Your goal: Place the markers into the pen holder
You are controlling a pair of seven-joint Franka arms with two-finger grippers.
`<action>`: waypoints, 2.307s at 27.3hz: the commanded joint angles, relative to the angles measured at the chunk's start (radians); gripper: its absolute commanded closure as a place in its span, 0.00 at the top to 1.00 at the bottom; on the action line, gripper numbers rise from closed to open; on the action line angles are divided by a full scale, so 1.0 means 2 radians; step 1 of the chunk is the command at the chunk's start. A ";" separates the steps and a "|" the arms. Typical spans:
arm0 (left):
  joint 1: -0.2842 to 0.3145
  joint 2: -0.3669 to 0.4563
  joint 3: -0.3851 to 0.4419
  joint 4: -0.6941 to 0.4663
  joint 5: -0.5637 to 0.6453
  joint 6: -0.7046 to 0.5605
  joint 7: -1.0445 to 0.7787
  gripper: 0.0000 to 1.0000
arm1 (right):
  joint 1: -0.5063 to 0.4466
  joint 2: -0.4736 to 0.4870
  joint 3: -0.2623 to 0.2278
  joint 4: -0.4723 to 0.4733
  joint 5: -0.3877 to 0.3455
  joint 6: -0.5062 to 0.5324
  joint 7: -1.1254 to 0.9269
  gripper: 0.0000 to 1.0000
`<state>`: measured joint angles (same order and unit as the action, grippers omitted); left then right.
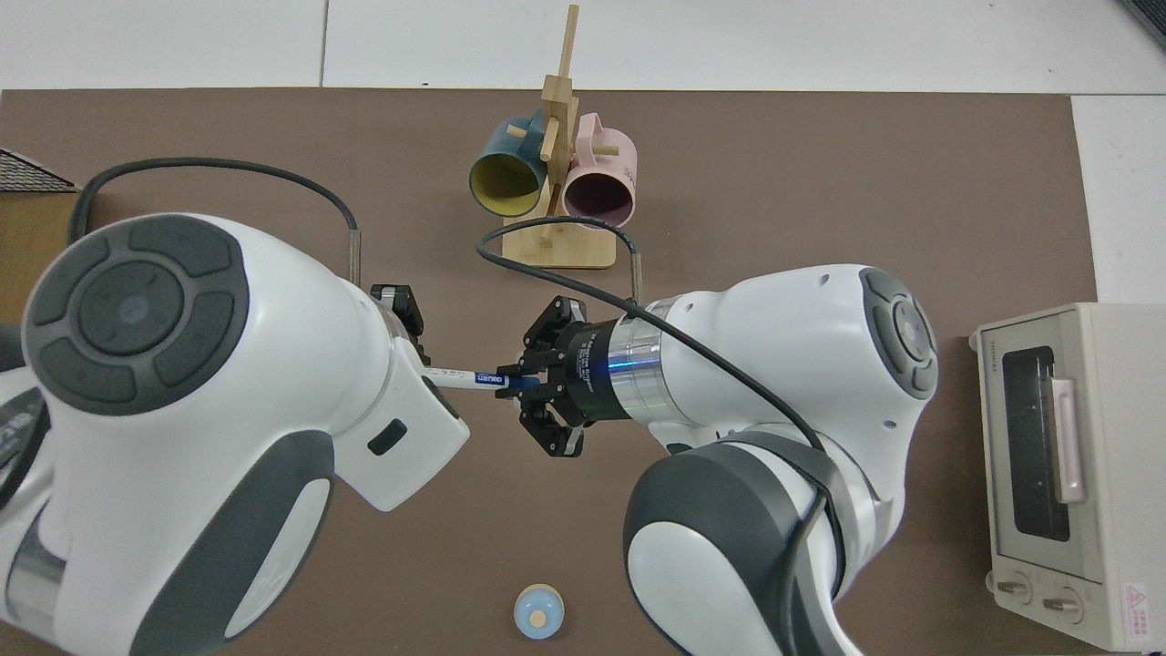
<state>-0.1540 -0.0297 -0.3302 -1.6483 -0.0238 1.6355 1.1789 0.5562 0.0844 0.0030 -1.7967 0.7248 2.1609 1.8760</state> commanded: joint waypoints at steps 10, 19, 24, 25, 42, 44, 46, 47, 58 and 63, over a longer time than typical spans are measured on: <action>-0.004 -0.017 0.009 -0.015 -0.001 -0.019 -0.024 0.00 | -0.002 -0.003 -0.001 -0.006 0.010 0.005 0.005 0.40; 0.000 -0.017 0.074 -0.023 0.010 -0.029 -0.023 0.00 | -0.004 -0.008 -0.005 -0.006 -0.050 -0.021 -0.049 1.00; 0.000 -0.017 0.120 -0.022 0.036 -0.038 -0.019 0.00 | -0.015 -0.013 -0.008 -0.006 -0.131 -0.061 -0.113 1.00; 0.000 -0.017 0.130 -0.022 0.043 -0.038 -0.019 0.00 | -0.021 -0.014 -0.006 -0.006 -0.147 -0.070 -0.129 1.00; 0.000 -0.009 0.266 -0.013 0.234 -0.001 0.074 0.00 | -0.154 -0.057 -0.007 -0.006 -0.278 -0.195 -0.576 1.00; 0.001 -0.008 0.287 -0.013 0.257 0.022 0.098 0.00 | -0.168 -0.066 -0.007 -0.006 -0.302 -0.205 -0.626 1.00; 0.001 -0.007 0.306 -0.013 0.276 0.038 0.124 0.00 | -0.183 -0.074 -0.007 -0.005 -0.328 -0.208 -0.685 1.00; 0.001 -0.005 0.312 -0.012 0.290 0.046 0.149 0.00 | -0.191 -0.077 -0.006 -0.006 -0.336 -0.209 -0.717 1.00; 0.008 0.062 0.381 0.050 0.346 0.142 0.259 0.00 | -0.266 -0.083 -0.008 0.002 -0.341 -0.216 -0.928 1.00; 0.012 0.079 0.404 0.069 0.347 0.186 0.289 0.00 | -0.266 -0.083 -0.008 0.002 -0.339 -0.216 -0.926 1.00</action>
<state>-0.1395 0.0692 0.4398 -1.5821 0.6541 1.9492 1.6901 0.0317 -0.0755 -0.0307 -1.7965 0.0551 1.7489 0.0438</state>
